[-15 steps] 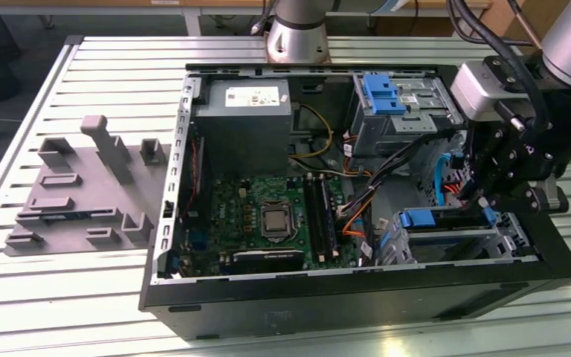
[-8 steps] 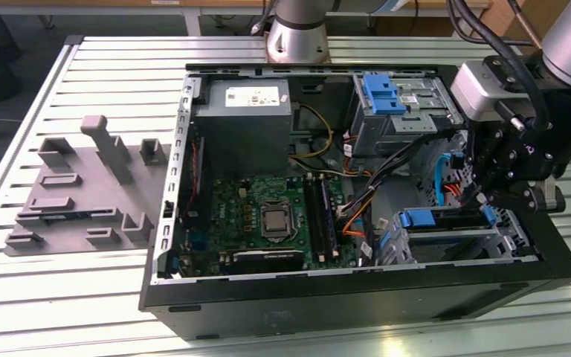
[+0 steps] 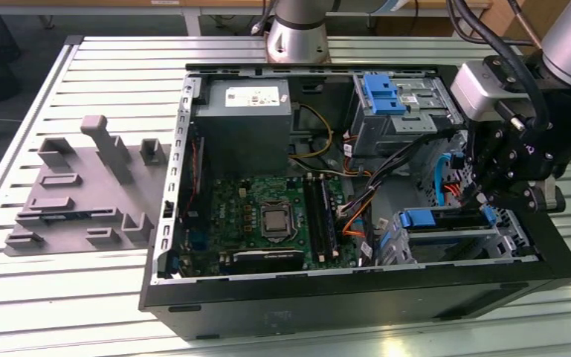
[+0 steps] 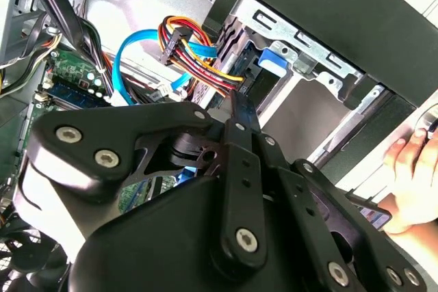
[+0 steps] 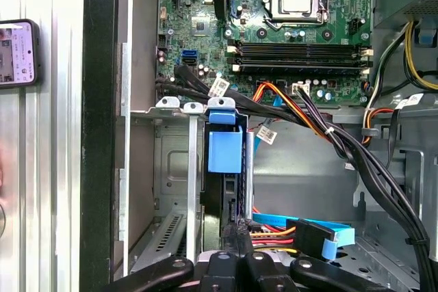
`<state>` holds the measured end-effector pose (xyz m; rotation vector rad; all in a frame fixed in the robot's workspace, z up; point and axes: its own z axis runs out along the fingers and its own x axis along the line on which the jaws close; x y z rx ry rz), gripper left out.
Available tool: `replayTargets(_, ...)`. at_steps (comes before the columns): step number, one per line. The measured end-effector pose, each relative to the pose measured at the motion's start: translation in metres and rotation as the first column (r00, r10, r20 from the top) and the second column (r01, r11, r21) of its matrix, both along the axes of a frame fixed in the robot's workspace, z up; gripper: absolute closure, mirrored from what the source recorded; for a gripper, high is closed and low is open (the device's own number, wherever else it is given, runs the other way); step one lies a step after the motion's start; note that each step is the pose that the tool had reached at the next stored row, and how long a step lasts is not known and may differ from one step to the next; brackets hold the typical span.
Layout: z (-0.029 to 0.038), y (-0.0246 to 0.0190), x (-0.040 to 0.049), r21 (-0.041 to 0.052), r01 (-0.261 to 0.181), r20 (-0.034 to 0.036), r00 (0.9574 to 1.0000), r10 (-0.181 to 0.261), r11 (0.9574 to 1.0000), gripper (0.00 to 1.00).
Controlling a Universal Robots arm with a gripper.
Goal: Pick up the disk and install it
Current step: 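Insert the second disk wire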
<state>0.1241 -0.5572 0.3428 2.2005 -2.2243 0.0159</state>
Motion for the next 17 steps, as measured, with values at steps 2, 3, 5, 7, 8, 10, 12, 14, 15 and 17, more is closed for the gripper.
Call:
replayTargets(2, 0.0001, 0.0, 0.0, -0.0001, 0.0, 0.0, 1.0, 0.0, 1.0, 0.89)
replayTargets(3, 0.0001, 0.0, 0.0, -0.0001, 0.0, 0.0, 1.0, 0.0, 1.0, 0.89)
replayTargets(5, 0.0001, 0.0, 0.0, -0.0001, 0.0, 0.0, 1.0, 0.0, 1.0, 0.89)
replayTargets(7, 0.0001, -0.0001, -0.0003, -0.0001, 0.0, 0.0, 1.0, 0.0, 1.0, 0.89)
replayTargets(8, 0.0001, -0.0002, -0.0009, -0.0001, 0.0, 0.0, 1.0, 0.0, 1.0, 0.89)
replayTargets(10, 0.0001, -0.0004, -0.003, -0.0002, 0.0, 0.0, 1.0, 0.0, 1.0, 0.89)
replayTargets(12, 0.0, -0.0005, -0.006, -0.0002, 0.0, 0.0, 1.0, 0.0, 1.0, 0.89)
replayTargets(14, -0.0001, -0.0007, -0.0093, -0.0001, 0.0, 0.0, 1.0, 0.0, 1.0, 0.89)
replayTargets(15, -0.0002, -0.0007, -0.0106, -0.0001, 0.0, 0.0, 1.0, 0.0, 1.0, 0.89)
replayTargets(17, -0.0001, -0.0007, -0.0124, -0.0001, 0.0, 0.0, 1.0, 0.0, 1.0, 0.89)
